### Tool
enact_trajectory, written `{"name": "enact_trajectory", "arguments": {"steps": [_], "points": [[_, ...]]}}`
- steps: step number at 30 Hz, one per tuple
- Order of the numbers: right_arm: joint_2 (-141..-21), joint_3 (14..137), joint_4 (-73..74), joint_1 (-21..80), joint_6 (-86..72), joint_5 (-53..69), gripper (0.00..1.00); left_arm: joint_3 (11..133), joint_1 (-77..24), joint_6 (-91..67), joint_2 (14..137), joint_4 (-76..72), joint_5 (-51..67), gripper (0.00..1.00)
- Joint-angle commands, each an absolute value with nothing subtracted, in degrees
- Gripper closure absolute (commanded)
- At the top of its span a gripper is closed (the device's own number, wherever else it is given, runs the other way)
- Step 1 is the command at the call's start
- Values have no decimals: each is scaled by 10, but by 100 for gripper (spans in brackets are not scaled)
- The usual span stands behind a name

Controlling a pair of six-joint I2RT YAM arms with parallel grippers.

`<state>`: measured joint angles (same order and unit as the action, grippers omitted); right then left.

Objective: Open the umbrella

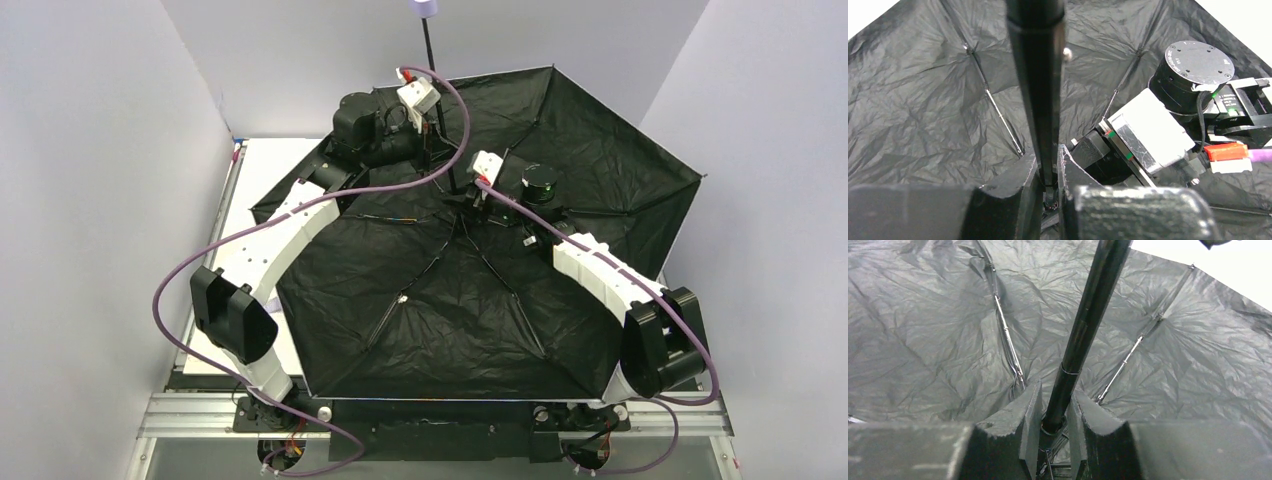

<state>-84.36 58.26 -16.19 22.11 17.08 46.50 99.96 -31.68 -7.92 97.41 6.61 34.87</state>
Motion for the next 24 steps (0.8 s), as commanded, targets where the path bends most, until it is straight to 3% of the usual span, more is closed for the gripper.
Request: {"name": "enact_trajectory", "arguments": {"steps": [1,4,8,14,18,21,24], "points": [[-874,550,-62,209,139,414,100,1055,-305,-108,879,-126,348,87],[-873,572,-101,205,88,385,100,1034,-299,-100,866,-85,331,55],[-871,593,-146,196,22,363,100,940,-264,-121,825,-86,317,29],[-885,617,-169,195,-21,355,100,801,-228,-97,747,-75,275,23],[-894,626,-165,206,-19,358,73,740,-217,-64,724,-61,260,22],[-892,638,-140,207,-11,352,44,715,-210,-55,723,-53,260,21],[-865,655,-79,187,12,358,32,680,-206,-35,734,-57,287,20]]}}
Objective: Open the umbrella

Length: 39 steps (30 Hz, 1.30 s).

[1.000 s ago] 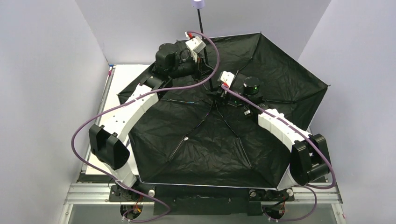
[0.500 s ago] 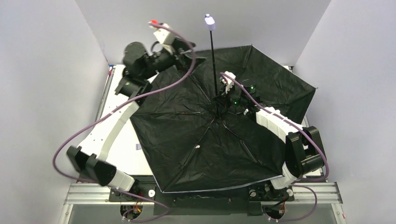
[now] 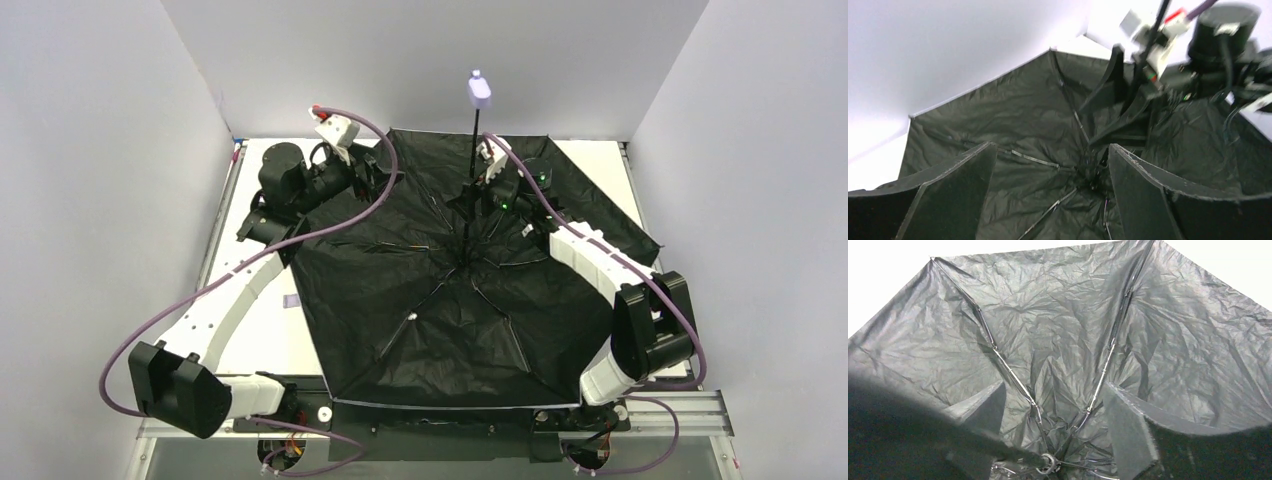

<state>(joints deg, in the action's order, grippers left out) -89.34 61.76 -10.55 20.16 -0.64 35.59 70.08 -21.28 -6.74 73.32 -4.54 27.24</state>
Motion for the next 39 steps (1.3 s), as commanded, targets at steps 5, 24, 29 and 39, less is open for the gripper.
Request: {"name": "enact_trajectory", "arguments": {"steps": [5,24,29,39], "points": [[-789,696,71,138,97,370,26,619,-220,32,760,-85,331,22],[-714,1071,628,187,444,156,19,545,-331,-47,939,-409,304,32],[-712,1103,644,251,471,94,20,567,-374,-47,1020,-507,256,43],[-704,1095,652,255,444,71,20,606,-412,-46,1112,-576,201,67]]}}
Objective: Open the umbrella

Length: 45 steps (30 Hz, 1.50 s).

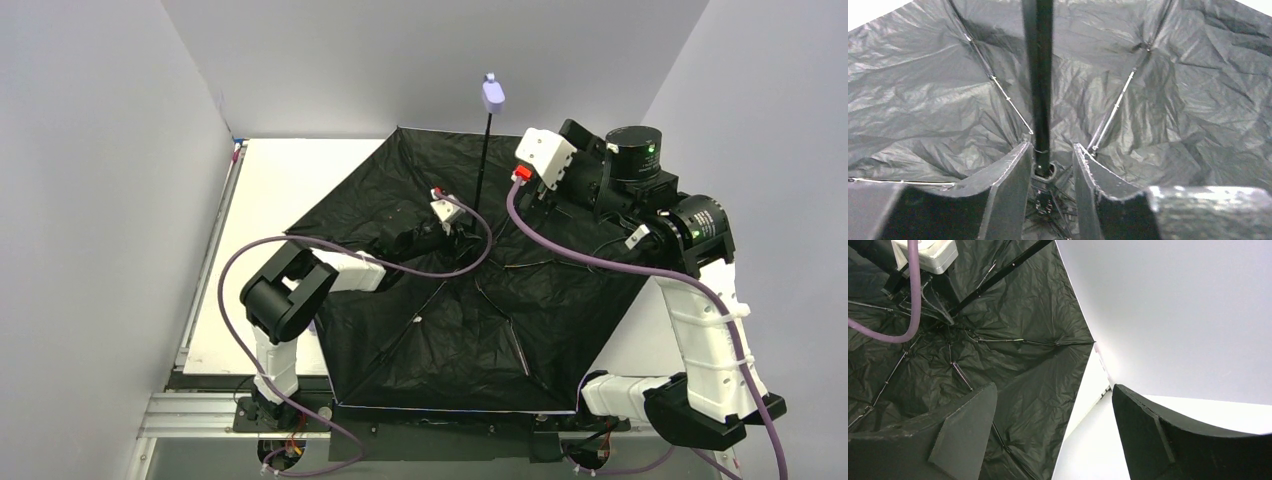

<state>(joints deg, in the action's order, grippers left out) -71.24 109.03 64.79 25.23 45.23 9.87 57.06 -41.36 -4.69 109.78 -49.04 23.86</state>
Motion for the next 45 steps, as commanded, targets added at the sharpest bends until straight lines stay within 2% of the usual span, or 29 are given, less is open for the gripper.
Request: {"name": "enact_trajectory", "arguments": {"steps": [1,8,13,20,27,35,41,45], "points": [[-704,1095,653,256,442,69,19,608,-412,-46,1115,-580,191,70],[-701,1074,653,255,439,69,19,629,-417,-30,1139,-590,165,75],[-701,1067,648,255,437,70,19,631,-419,-33,1162,-594,156,85],[-701,1066,652,256,433,64,19,623,-424,-52,1189,-593,150,93],[-704,1070,655,256,433,59,19,645,-427,-66,1182,-525,146,88],[-693,1055,654,256,426,57,19,679,-444,-98,1173,-394,49,85],[-687,1049,656,256,425,54,18,636,-463,-92,1187,-449,-17,82],[-688,1048,660,255,426,56,18,610,-467,-84,1205,-494,-29,84]]}}
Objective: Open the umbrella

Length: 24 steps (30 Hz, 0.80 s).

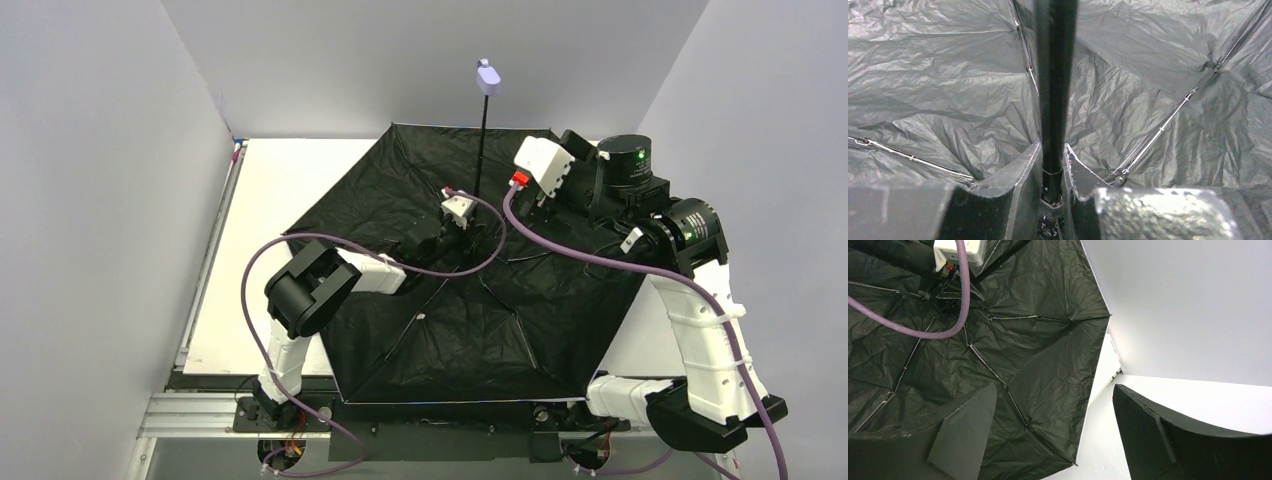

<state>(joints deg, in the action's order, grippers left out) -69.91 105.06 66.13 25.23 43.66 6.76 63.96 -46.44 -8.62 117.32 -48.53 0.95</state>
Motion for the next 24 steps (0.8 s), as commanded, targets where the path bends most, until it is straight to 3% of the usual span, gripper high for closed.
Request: {"name": "enact_trajectory", "arguments": {"steps": [1,5,7,11,13,18,24], "points": [[-688,1048,661,256,427,56,18,602,-470,-80,1206,-507,-28,85],[-690,1041,662,255,430,60,18,597,-478,-60,1206,-516,-24,92],[-689,1037,660,256,427,62,18,604,-477,-60,1201,-497,-25,100],[-677,1017,645,246,399,72,18,607,-476,-40,1138,-450,-15,100],[-661,994,631,228,367,93,18,596,-479,44,1091,-459,-9,100],[-587,883,561,166,276,160,18,638,-468,138,1013,-392,-7,100],[-478,756,483,166,190,192,18,715,-429,168,966,-337,0,100]]}}
